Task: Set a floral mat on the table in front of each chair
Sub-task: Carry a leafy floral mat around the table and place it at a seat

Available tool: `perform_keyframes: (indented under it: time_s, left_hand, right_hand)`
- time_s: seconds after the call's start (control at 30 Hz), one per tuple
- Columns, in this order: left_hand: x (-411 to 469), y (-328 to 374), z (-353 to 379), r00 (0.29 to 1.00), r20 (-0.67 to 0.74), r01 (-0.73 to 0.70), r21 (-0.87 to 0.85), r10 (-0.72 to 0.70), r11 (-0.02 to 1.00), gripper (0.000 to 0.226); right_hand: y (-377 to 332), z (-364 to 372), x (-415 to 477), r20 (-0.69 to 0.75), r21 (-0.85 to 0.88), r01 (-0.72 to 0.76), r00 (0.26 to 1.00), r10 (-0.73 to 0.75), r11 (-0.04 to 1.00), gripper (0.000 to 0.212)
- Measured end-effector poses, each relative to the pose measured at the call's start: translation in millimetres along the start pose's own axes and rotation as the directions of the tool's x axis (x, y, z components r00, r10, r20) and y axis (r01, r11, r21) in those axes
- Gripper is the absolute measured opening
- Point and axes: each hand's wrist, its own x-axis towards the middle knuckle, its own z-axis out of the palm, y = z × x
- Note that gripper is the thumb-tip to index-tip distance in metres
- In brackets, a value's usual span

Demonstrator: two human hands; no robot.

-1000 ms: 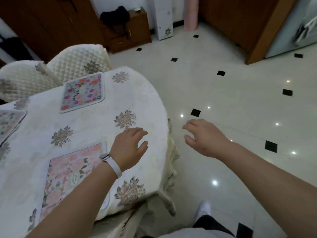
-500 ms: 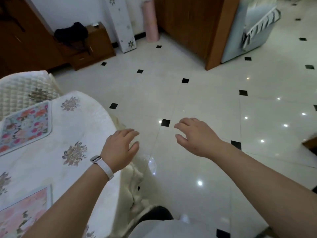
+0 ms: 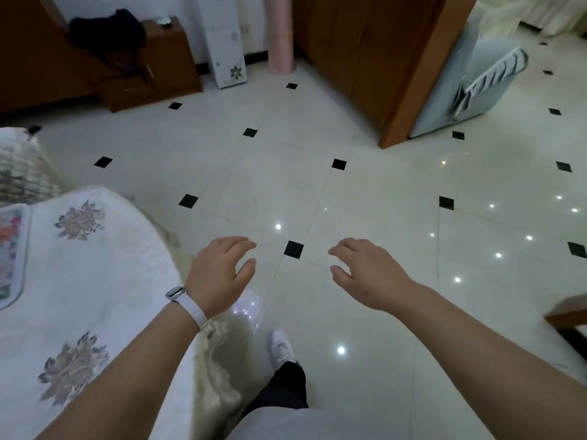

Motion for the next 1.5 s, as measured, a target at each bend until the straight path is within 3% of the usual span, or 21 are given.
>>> perform_keyframes:
  time_s: [0.3, 0.5, 0.73, 1.1, 1.5]
  left_hand:
    - [147, -65, -26, 1.000, 0.010, 0.011, -0.026, -0.011, 1.000, 0.049]
    - [199, -95, -58, 0.996, -0.086, 0.007, -0.012, -0.008, 1.000, 0.043]
    - [235, -162, -92, 0.977, -0.125, 0.184, 0.067, -0.175, 0.981, 0.048]
    - [353, -237, -118, 0.860, -0.242, 0.483, 0.101, -0.449, 0.870, 0.047]
    - [429, -306, -167, 0.742, -0.372, 0.641, 0.149, -0.558, 0.753, 0.044]
  right_hand:
    - [-11, -61, 170, -0.043, -0.026, 0.058, 0.997, -0.060, 0.998, 0.041]
    - [-33, -74, 250, -0.024, -0.010, 0.139, 0.990, -0.139, 0.990, 0.041]
    - [-61, -96, 372, -0.047, -0.024, 0.298, 0.953, -0.298, 0.954, 0.041]
    - [-71, -127, 586, 0.012, 0.057, 0.518, 0.855, -0.519, 0.854, 0.041]
    - [-105, -173, 745, 0.049, 0.044, 0.660, 0.748, -0.662, 0.750, 0.040]
